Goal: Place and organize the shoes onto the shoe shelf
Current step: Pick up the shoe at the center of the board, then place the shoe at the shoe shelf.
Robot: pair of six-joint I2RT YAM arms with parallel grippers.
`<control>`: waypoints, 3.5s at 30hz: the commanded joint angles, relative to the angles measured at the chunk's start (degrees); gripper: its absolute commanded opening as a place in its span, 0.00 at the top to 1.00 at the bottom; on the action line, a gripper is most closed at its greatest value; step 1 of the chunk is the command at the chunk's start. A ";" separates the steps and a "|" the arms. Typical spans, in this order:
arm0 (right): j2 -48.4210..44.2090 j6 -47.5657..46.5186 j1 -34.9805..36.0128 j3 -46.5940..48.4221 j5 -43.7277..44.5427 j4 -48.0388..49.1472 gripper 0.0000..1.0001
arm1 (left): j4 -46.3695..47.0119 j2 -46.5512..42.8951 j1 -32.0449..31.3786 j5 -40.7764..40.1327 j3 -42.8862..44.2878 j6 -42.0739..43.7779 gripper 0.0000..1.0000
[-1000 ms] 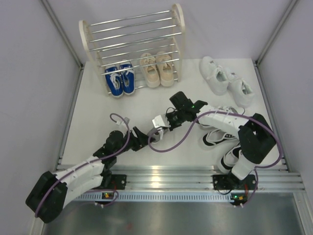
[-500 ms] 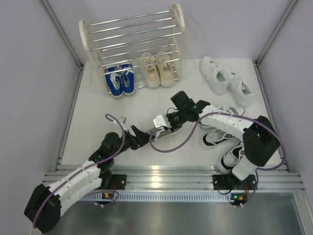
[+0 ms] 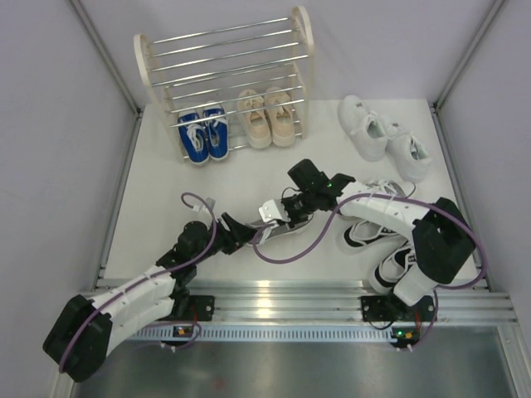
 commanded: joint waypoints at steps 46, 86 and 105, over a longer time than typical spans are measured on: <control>-32.79 36.05 -42.92 -15.51 -25.35 10.33 0.00 | 9.97 -2.69 3.12 -40.27 31.81 20.09 1.00; -34.02 33.85 -43.53 -17.53 -23.23 10.77 0.01 | 47.45 45.85 25.28 -49.14 41.57 -1.45 1.00; -34.99 34.64 -45.11 -18.24 -24.11 11.83 0.01 | 27.50 41.81 25.36 -50.19 42.36 -10.77 0.18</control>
